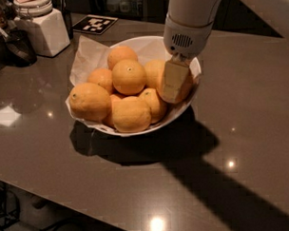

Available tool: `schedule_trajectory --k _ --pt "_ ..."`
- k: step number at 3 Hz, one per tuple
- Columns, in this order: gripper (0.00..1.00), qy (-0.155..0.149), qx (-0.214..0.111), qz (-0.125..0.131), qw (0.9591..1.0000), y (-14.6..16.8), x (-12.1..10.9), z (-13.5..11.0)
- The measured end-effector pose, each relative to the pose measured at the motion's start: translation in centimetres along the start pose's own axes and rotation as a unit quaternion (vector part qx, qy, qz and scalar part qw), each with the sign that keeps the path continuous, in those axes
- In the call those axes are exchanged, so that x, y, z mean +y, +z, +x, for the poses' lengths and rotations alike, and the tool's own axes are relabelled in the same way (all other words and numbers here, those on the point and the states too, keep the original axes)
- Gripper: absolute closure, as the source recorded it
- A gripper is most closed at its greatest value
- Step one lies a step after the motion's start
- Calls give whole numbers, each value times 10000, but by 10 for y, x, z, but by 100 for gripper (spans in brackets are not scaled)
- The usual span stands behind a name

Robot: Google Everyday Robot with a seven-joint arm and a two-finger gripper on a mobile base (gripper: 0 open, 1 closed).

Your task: Pick orange from white bowl

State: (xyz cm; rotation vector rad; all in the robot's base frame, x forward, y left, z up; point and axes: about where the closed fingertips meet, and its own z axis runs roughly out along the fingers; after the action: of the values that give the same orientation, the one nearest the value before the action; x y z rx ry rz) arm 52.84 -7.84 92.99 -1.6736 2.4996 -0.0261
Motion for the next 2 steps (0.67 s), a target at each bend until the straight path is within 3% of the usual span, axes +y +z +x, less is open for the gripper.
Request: schedule_trajectory --k 1,2 --pt "85 0 0 0 10000 0 0 0" --pt "100 0 -1 1 10000 0 0 0"
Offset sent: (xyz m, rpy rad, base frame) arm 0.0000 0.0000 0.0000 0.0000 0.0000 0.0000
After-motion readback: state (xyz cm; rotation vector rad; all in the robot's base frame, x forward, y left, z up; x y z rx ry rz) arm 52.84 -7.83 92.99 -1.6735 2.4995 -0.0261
